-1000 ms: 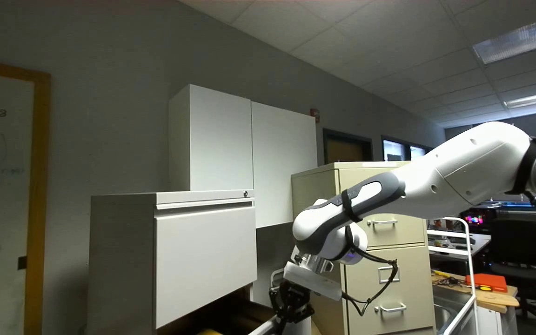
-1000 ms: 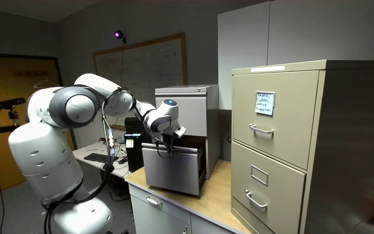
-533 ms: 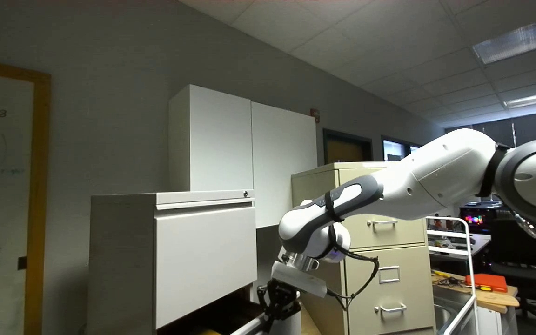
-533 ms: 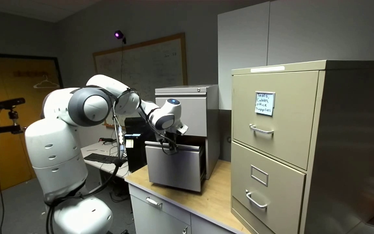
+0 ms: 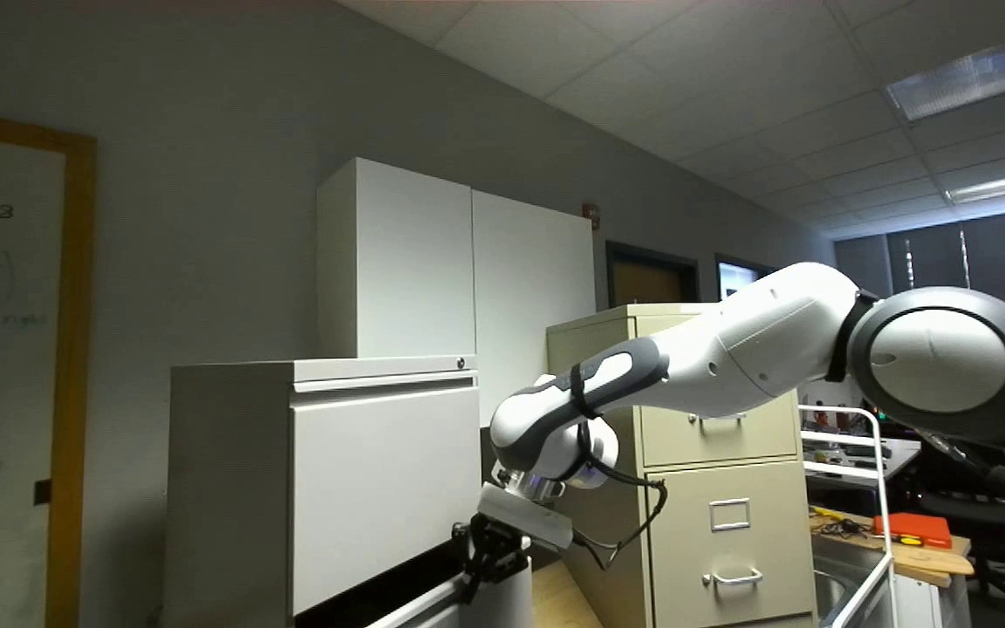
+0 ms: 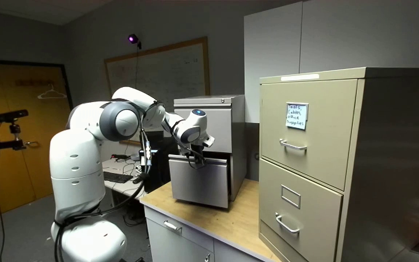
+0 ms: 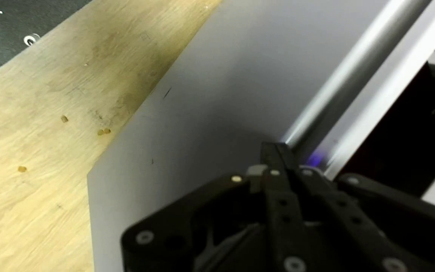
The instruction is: Close the bottom drawer of the white file cabinet
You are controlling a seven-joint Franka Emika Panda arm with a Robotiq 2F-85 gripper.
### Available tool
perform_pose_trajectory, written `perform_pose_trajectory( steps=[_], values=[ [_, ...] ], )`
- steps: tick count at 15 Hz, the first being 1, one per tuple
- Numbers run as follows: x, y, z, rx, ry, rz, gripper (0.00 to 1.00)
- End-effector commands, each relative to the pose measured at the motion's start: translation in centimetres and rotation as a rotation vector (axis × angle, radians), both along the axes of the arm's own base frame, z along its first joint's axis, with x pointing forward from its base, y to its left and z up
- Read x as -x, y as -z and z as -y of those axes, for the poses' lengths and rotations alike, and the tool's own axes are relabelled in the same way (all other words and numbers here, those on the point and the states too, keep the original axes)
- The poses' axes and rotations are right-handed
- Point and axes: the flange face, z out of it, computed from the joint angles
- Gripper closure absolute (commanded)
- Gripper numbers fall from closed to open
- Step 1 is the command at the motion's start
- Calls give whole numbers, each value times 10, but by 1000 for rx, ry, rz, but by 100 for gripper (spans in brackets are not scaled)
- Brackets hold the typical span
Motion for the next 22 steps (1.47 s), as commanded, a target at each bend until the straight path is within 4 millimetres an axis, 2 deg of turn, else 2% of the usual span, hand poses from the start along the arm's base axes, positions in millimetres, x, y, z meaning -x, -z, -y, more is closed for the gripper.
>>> perform_pose_trajectory(
  steps=[1, 4, 7, 9, 12, 15, 22],
  values=[
    [-44, -52, 11, -42, 15, 143, 100],
    [-66, -68, 17, -66, 18, 189, 100],
    [-91, -109, 20, -93, 32, 304, 100],
    [-102, -123, 19, -102, 30, 344, 100],
    [-98, -116, 26, -85, 15, 293, 100],
    [-83, -106, 43, -67, 13, 214, 100],
    [-34, -38, 112, -88, 51, -4, 100]
  ],
)
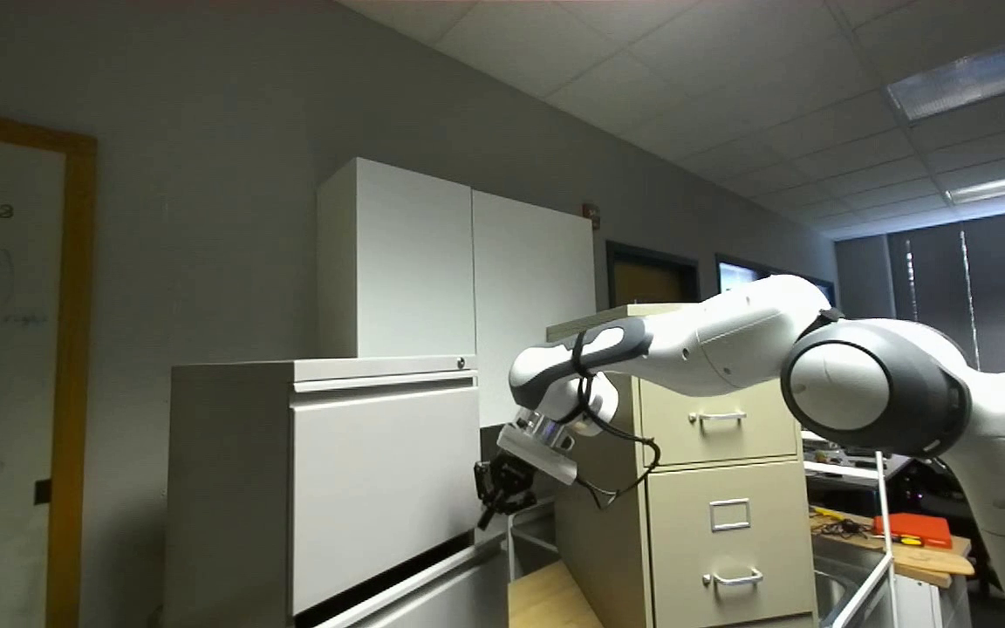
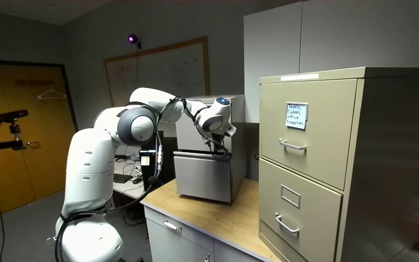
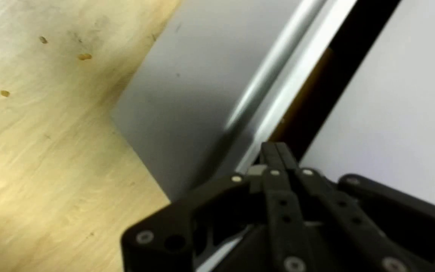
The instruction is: Close the bottom drawer of the white file cabinet
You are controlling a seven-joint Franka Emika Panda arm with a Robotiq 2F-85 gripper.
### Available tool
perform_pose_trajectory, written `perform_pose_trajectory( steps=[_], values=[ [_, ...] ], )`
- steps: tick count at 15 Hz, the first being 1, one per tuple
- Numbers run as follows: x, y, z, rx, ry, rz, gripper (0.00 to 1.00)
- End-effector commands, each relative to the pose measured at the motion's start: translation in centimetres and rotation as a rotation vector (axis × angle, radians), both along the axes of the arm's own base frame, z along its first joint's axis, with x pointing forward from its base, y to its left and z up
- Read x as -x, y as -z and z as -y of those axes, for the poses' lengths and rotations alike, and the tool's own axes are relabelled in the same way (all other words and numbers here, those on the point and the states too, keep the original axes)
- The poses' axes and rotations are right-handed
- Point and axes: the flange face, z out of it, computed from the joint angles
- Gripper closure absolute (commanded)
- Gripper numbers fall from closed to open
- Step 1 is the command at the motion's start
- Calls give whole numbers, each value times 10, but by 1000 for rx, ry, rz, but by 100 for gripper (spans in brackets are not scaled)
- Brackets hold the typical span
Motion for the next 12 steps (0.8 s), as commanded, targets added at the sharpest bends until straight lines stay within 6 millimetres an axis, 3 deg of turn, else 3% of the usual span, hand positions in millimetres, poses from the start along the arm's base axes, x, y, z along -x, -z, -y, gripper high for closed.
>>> perform_pose_trajectory(
  steps=[1, 4, 12],
  values=[
    [33, 29, 24, -28, 0, -61, 100],
    [34, 54, 25, -50, 6, -74, 100],
    [-10, 63, -41, -130, -5, 22, 100]
  ],
)
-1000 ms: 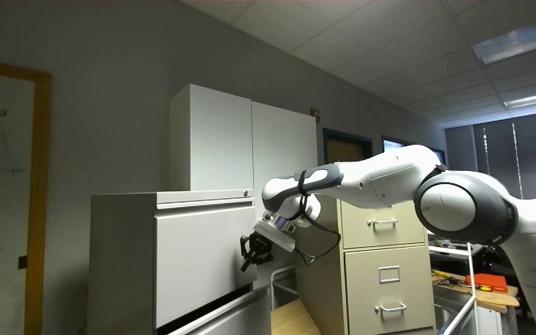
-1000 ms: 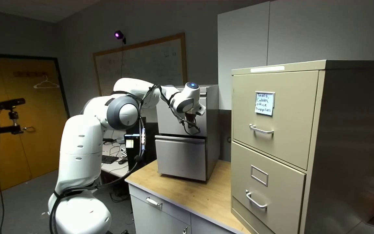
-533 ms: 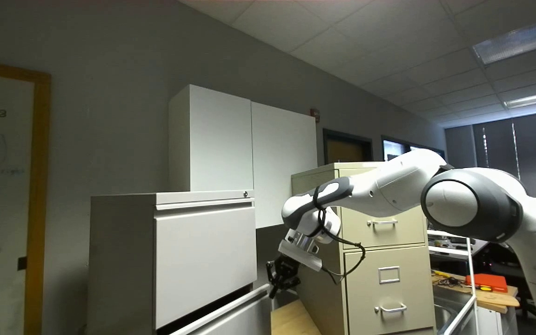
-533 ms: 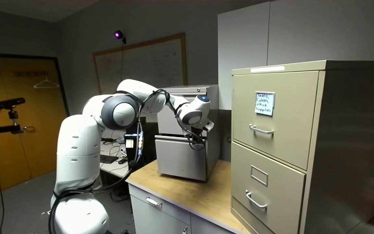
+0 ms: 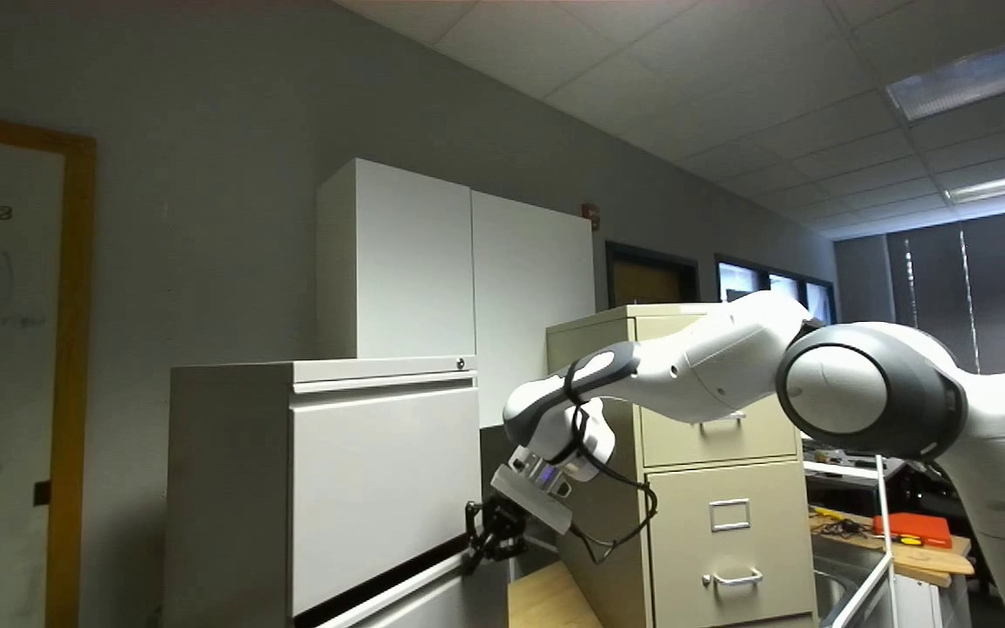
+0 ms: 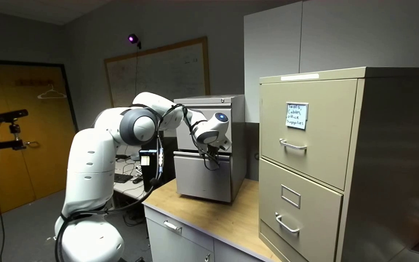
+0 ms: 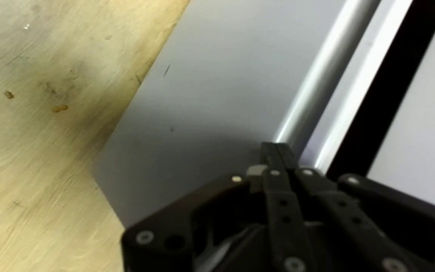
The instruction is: Close the bottom drawer of the white file cabinet
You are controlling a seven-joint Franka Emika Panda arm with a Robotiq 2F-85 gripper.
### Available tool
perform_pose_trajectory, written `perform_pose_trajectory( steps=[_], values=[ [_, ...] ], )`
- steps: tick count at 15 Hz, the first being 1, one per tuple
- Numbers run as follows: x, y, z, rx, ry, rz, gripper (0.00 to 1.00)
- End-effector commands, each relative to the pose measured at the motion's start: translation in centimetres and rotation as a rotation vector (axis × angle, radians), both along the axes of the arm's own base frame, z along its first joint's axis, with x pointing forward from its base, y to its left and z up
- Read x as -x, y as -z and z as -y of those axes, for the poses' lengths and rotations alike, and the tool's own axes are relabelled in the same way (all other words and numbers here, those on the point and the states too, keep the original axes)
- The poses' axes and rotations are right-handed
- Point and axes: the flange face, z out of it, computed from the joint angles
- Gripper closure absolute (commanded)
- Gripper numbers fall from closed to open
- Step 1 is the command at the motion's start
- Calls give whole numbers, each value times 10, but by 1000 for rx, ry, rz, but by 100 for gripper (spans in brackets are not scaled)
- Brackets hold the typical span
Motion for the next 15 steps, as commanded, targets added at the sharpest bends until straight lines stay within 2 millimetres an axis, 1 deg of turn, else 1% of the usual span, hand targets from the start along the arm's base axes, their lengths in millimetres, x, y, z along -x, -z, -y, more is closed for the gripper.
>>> perform_pose_trajectory(
  steps=[1, 3, 6, 8, 11, 15],
  values=[
    [-18, 4, -17, -12, -13, 25, 100],
    [-22, 14, -17, -9, -11, 22, 100],
    [-34, 14, -25, 3, -23, 40, 100],
    [-42, 5, -34, 19, -40, 66, 100],
    [-56, -4, -40, 31, -49, 98, 100],
    [-75, -5, -43, 31, -48, 135, 100]
  ],
)
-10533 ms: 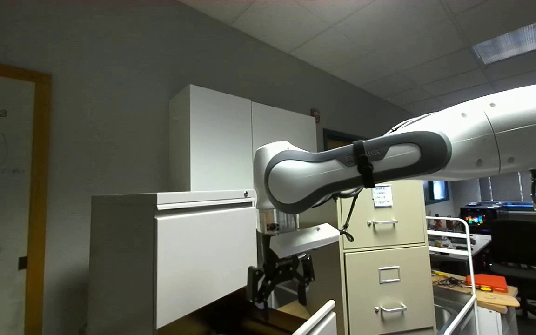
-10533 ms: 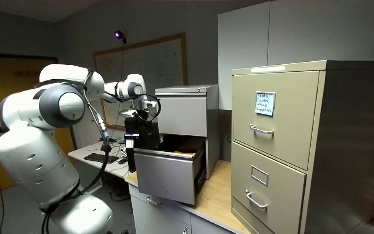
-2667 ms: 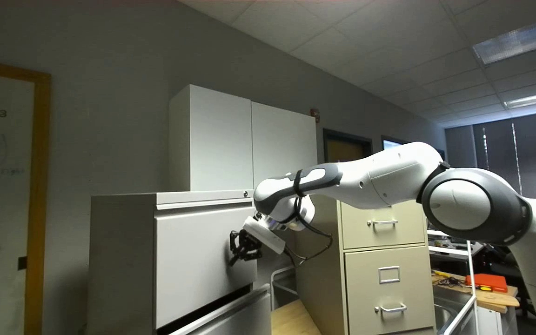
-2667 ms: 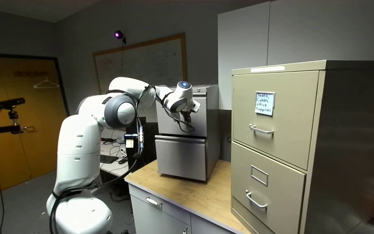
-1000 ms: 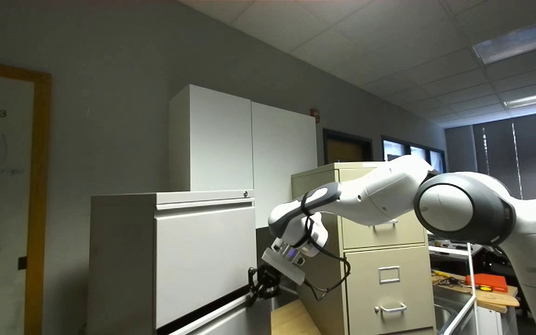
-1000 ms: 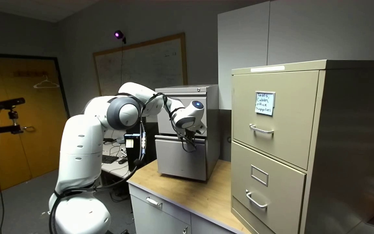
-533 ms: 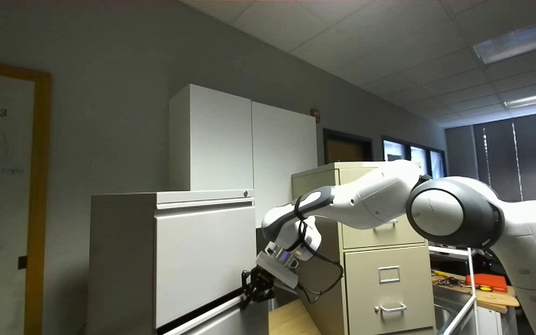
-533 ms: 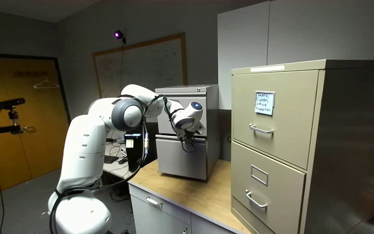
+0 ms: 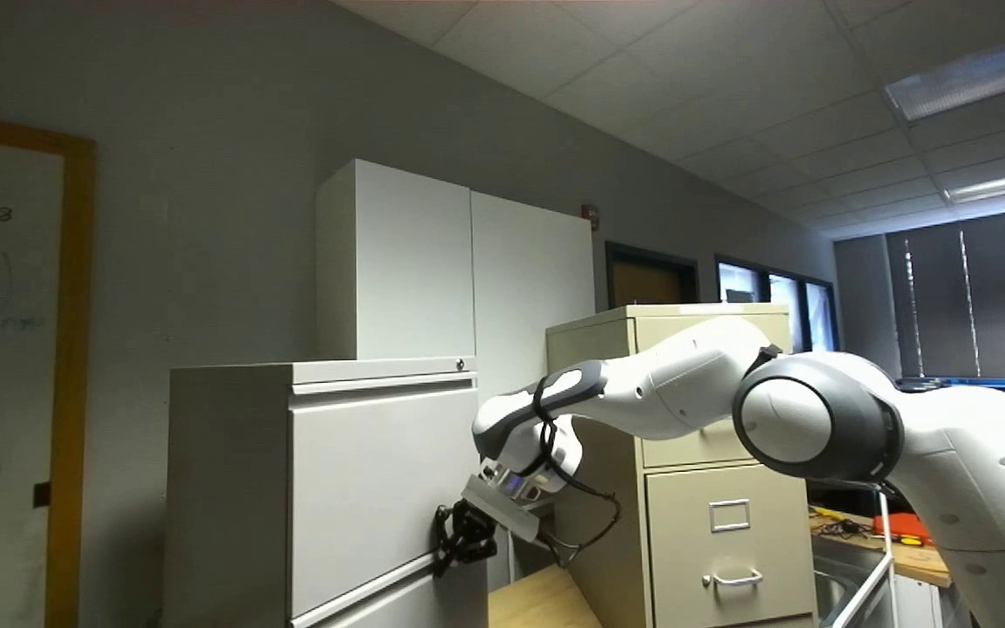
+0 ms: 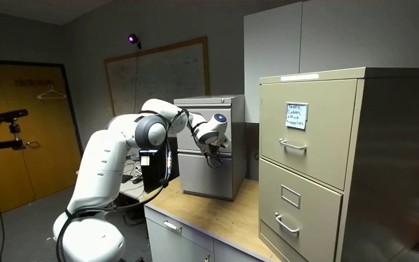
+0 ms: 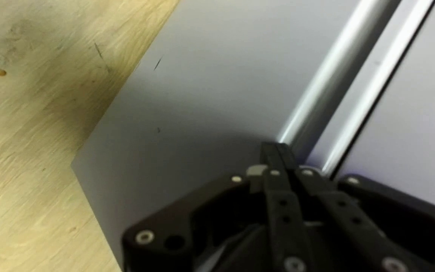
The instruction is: Close the bottom drawer of the white file cabinet
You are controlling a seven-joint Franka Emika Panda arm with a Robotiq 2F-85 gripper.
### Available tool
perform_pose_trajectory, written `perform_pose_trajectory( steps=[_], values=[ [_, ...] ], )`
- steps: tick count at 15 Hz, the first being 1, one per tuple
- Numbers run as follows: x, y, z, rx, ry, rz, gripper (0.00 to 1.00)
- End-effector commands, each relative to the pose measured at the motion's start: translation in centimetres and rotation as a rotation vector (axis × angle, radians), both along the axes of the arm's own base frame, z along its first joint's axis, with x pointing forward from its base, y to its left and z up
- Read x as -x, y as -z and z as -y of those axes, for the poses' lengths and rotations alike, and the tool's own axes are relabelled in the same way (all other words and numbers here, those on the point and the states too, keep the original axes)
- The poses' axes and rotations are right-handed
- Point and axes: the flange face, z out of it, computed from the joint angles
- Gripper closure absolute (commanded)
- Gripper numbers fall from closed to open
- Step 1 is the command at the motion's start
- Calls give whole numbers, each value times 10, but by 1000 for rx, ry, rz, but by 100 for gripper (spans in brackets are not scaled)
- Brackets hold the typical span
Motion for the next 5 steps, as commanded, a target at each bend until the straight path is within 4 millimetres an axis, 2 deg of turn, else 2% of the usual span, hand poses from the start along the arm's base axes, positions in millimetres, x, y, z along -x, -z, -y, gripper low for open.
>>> perform_pose_trajectory(
  steps=[1, 5],
  values=[
    [-32, -13, -15, -12, -14, 74, 100],
    [-32, -12, -18, 11, -42, 60, 100]
  ],
)
